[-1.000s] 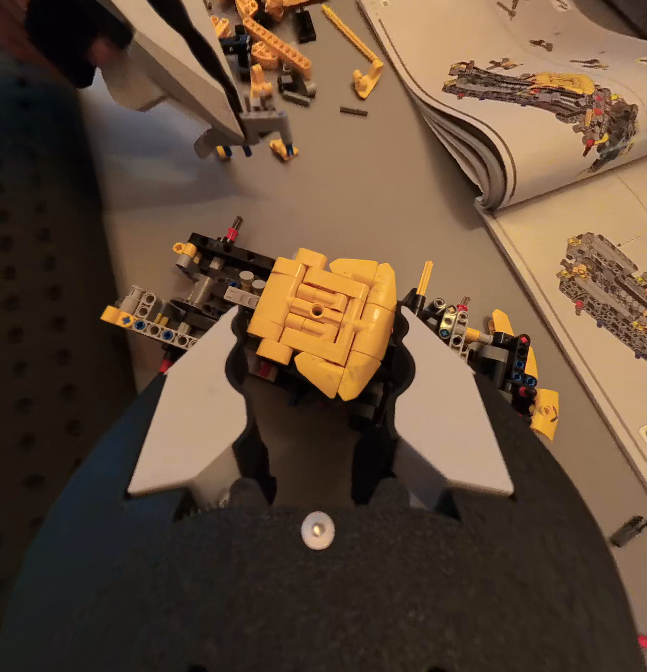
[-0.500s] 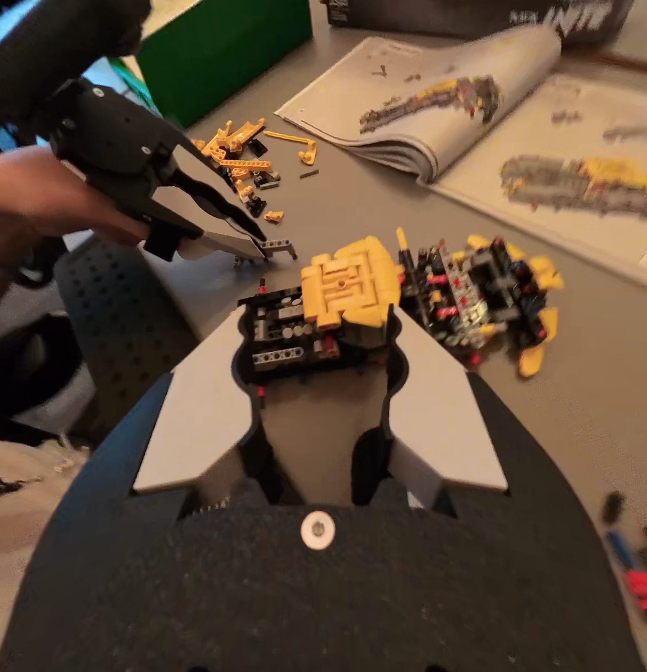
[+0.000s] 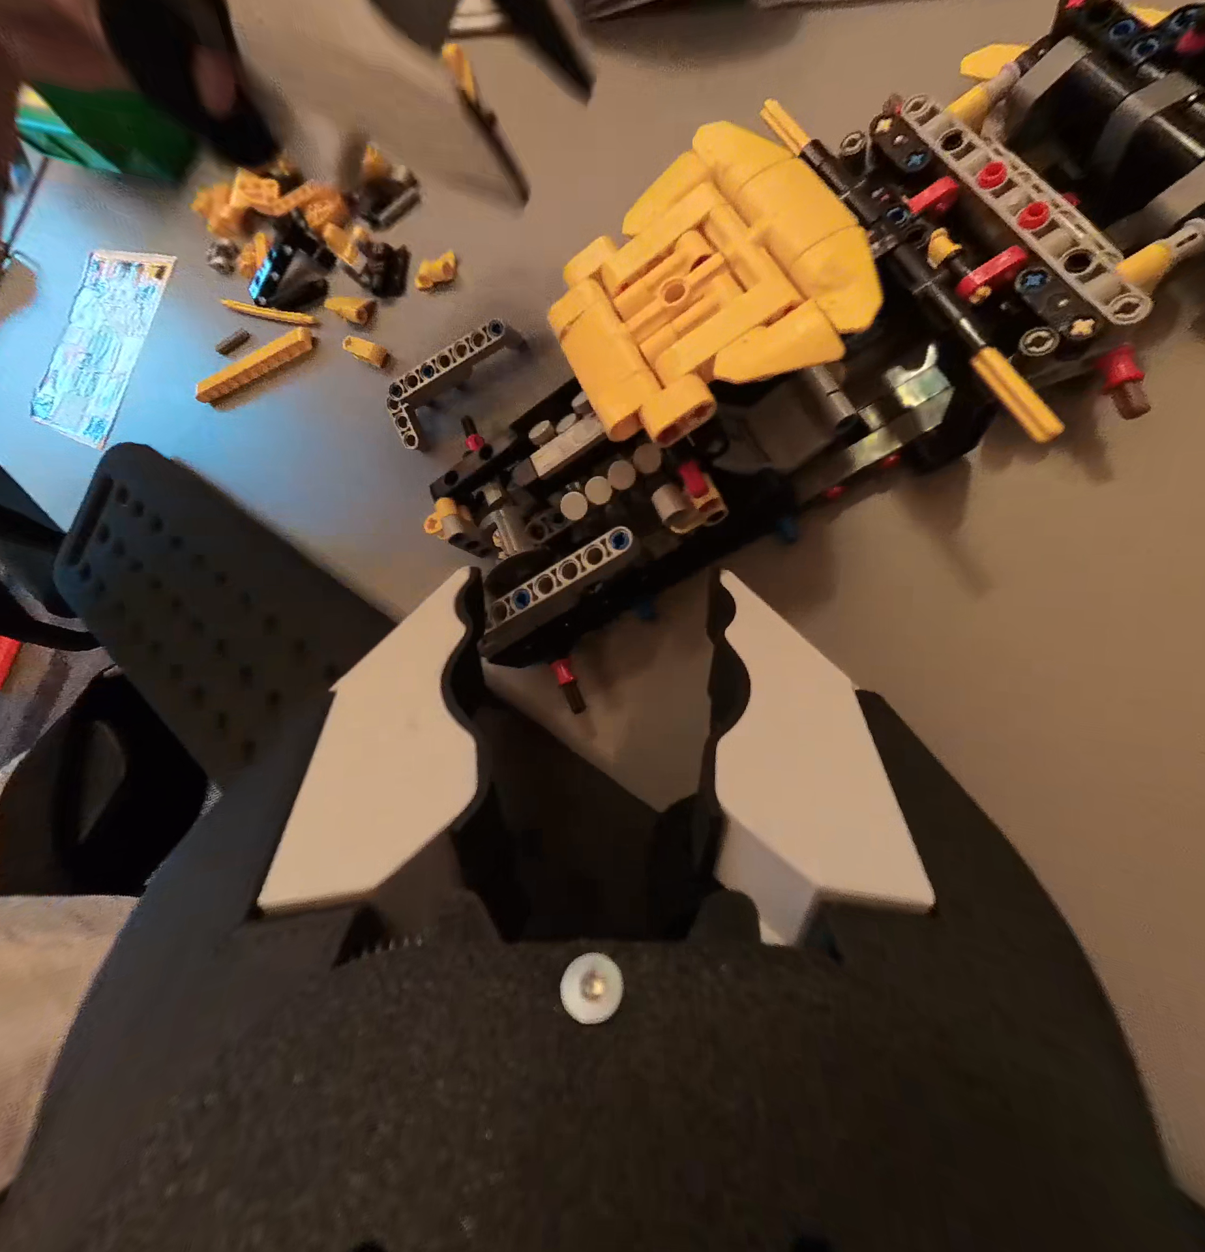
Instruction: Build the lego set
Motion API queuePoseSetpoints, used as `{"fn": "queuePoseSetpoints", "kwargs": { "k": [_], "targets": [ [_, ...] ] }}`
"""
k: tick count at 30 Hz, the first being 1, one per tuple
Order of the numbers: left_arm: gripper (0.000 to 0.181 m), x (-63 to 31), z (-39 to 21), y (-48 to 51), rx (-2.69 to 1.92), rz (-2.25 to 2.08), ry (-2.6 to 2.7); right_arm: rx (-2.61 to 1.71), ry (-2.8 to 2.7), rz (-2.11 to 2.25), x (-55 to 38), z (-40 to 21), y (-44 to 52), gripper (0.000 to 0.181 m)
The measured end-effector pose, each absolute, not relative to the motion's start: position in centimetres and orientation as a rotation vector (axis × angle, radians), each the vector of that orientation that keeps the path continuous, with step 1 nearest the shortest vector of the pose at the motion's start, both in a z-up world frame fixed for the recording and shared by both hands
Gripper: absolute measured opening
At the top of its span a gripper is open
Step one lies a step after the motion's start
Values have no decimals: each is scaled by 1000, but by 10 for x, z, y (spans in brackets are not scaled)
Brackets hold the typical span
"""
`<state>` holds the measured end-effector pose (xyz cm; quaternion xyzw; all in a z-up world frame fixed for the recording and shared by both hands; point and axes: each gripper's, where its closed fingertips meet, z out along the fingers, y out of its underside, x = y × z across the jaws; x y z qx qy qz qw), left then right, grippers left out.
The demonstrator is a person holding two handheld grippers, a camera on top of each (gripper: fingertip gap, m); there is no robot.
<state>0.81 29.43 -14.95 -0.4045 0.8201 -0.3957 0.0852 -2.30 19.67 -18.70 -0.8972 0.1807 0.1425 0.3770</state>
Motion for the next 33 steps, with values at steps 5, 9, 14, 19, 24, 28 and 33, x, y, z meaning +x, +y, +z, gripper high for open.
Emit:
{"fn": "queuePoseSetpoints", "kwargs": {
  "k": [5,9,14,19,24,28,33],
  "targets": [
    [35,44,-160,300,-902,-1022,2629,-2308,483,392,-27,-192,201,50],
    [35,57,-179,294,-790,-999,2735,-2333,496,425,-27,-192,200,46],
    [11,61,-186,285,-646,-948,2762,-2388,491,426,-20,-191,192,40],
    [4,60,-182,281,-685,-1001,2676,-2486,477,393,9,-190,170,24],
    [4,51,-176,273,-798,-1029,2573,-2580,439,336,28,-190,154,16],
    [5,33,-173,263,-890,-968,2514,-2666,373,267,41,-189,142,10],
    [6,14,-176,265,-1080,-821,2388,-2734,197,186,58,-190,151,8]
  ]
}}
